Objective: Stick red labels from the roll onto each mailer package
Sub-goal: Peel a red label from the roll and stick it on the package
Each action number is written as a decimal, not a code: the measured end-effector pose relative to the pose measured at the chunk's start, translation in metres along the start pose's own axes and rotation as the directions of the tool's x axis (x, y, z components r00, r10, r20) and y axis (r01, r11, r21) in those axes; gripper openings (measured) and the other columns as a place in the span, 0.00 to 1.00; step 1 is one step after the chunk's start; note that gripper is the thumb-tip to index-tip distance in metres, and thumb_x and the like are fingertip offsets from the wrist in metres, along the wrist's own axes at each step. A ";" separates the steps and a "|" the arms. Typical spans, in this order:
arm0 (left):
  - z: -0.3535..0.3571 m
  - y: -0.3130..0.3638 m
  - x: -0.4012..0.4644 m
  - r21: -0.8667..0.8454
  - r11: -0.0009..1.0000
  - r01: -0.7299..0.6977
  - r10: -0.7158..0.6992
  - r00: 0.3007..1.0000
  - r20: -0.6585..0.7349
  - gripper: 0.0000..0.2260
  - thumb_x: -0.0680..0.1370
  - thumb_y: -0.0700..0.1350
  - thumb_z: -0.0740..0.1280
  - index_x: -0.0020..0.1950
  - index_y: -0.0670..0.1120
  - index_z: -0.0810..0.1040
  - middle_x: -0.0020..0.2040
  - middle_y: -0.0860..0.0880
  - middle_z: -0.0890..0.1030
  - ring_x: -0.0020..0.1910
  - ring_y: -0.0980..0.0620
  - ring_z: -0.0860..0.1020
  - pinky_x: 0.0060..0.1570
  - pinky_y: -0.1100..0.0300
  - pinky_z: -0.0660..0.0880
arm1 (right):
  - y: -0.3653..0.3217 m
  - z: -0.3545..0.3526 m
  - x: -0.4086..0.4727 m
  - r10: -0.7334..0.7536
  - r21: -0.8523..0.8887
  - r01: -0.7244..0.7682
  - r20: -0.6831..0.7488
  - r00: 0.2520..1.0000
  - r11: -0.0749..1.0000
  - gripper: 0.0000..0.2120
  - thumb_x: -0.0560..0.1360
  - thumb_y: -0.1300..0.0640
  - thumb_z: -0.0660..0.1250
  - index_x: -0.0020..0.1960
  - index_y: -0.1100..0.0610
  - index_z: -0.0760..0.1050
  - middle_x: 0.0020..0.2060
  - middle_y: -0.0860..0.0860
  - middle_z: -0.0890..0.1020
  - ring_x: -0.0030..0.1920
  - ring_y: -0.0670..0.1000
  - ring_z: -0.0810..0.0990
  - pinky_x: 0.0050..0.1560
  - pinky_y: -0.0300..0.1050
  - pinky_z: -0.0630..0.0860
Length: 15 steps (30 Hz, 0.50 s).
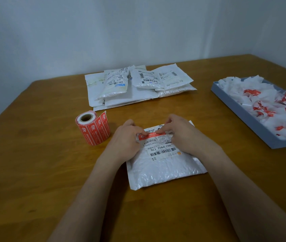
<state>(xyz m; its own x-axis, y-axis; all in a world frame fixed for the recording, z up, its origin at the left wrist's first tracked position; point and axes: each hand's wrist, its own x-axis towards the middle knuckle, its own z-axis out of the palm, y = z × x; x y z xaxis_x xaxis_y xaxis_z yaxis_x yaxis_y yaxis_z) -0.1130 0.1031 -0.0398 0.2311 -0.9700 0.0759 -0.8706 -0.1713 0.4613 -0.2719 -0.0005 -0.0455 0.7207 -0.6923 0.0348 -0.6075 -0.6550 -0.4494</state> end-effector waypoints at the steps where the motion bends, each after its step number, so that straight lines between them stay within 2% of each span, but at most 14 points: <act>1: 0.000 -0.001 0.001 -0.002 1.000 0.000 0.000 1.000 0.001 0.16 0.76 0.42 0.69 0.63 0.50 0.79 0.50 0.51 0.68 0.51 0.52 0.70 0.50 0.62 0.68 | 0.001 0.001 0.001 -0.002 0.005 0.002 -0.005 1.000 1.000 0.22 0.76 0.68 0.64 0.63 0.48 0.78 0.53 0.48 0.71 0.53 0.49 0.70 0.53 0.50 0.75; 9: -0.004 -0.001 0.001 -0.015 0.999 0.039 -0.039 0.999 0.015 0.14 0.76 0.41 0.70 0.62 0.47 0.80 0.53 0.49 0.72 0.51 0.51 0.73 0.56 0.54 0.74 | 0.009 0.004 0.004 -0.006 0.069 0.008 -0.027 1.000 0.998 0.17 0.77 0.66 0.64 0.62 0.52 0.79 0.54 0.48 0.74 0.55 0.49 0.73 0.57 0.49 0.74; 15: -0.004 -0.003 -0.001 0.001 0.999 0.048 -0.048 0.999 0.004 0.16 0.77 0.34 0.63 0.62 0.45 0.80 0.53 0.49 0.73 0.52 0.51 0.72 0.53 0.58 0.73 | 0.009 0.002 0.002 0.000 0.075 0.002 -0.025 1.000 0.997 0.17 0.78 0.67 0.61 0.61 0.55 0.80 0.56 0.48 0.76 0.57 0.49 0.74 0.59 0.49 0.74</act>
<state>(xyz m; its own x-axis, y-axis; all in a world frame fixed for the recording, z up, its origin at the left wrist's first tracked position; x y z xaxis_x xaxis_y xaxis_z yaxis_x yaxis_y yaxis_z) -0.1087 0.1049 -0.0377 0.2711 -0.9612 0.0503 -0.8590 -0.2180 0.4633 -0.2753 -0.0078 -0.0512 0.7124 -0.6994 0.0571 -0.5793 -0.6321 -0.5147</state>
